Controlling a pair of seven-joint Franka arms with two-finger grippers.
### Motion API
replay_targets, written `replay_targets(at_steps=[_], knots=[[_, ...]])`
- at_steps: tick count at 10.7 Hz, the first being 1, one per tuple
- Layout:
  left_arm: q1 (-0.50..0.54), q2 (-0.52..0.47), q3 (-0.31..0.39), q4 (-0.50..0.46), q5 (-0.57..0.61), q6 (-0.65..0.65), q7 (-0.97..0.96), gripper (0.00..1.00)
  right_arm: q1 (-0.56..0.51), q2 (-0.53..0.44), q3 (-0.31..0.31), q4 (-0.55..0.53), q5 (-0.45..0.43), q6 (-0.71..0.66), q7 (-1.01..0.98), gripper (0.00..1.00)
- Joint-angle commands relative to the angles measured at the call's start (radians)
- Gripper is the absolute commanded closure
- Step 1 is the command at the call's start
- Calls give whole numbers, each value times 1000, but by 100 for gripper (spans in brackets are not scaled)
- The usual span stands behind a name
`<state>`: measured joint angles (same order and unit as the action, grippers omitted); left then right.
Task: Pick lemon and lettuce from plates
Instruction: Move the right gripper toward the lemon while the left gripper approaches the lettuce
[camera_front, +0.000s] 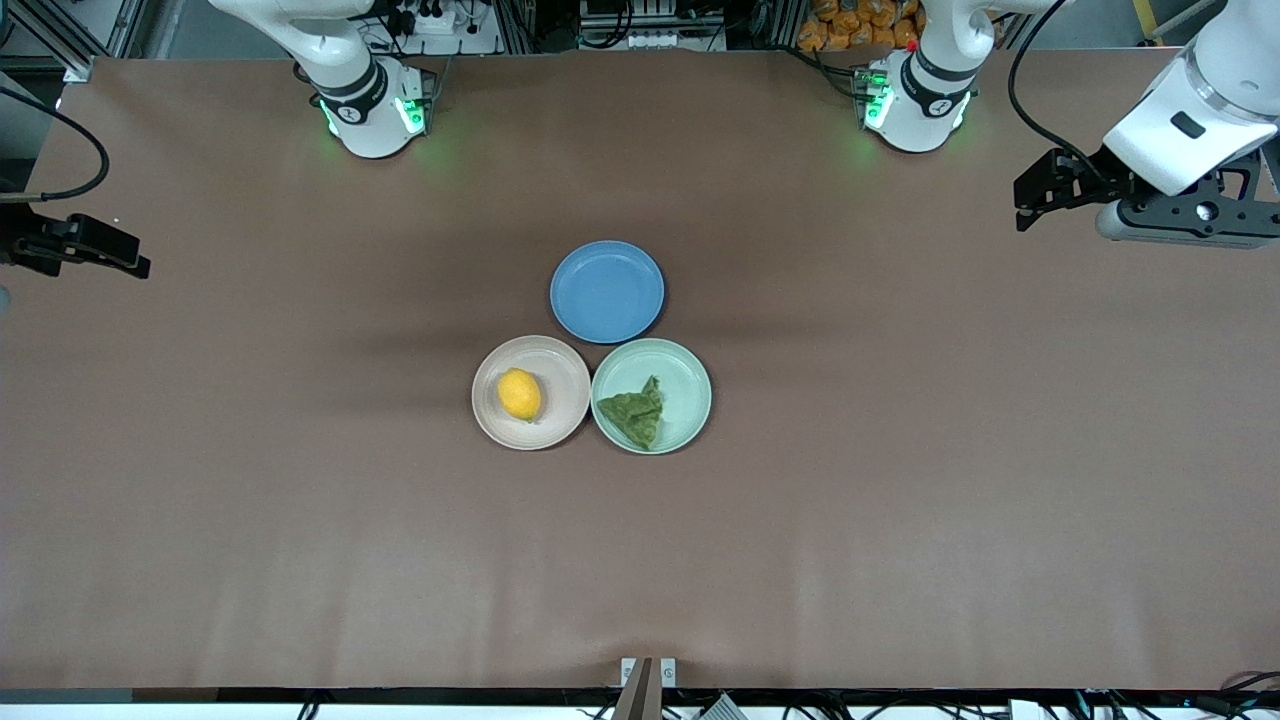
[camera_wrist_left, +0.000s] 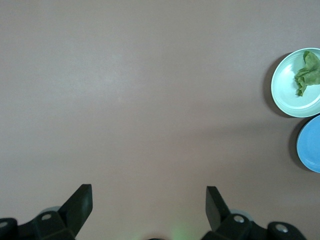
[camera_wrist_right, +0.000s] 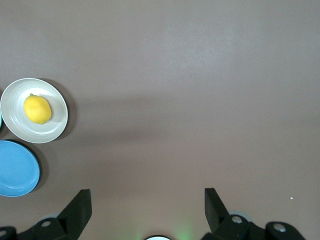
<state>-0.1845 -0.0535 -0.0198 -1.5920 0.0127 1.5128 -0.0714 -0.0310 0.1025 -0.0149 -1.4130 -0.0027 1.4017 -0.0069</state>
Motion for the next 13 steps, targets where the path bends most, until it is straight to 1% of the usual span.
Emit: replay_targets(at_steps=[1,5,8,9,11,13], knots=[[13,1,-5,4,-20,-14,19,0,-6,-24,-2,-26,17,0,-12,0],[7,27,-6,9,-22,-13,12,0,-4,-24,-2,-26,17,-6,-12,0],[-6,113,-6,20,-39,1,10,0,-4,-20,0,-27,18,-6,-12,0],[-4,162,-6,59,-75,16,15,0,3,-18,1,-27,18,-4,-9,0],[-30,286,-6,163,-86,15,9,0,22,-1,4,-35,62,6,-1,0],[-53,346,-6,200,-86,17,9,0,86,35,4,-40,66,45,-1,0]])
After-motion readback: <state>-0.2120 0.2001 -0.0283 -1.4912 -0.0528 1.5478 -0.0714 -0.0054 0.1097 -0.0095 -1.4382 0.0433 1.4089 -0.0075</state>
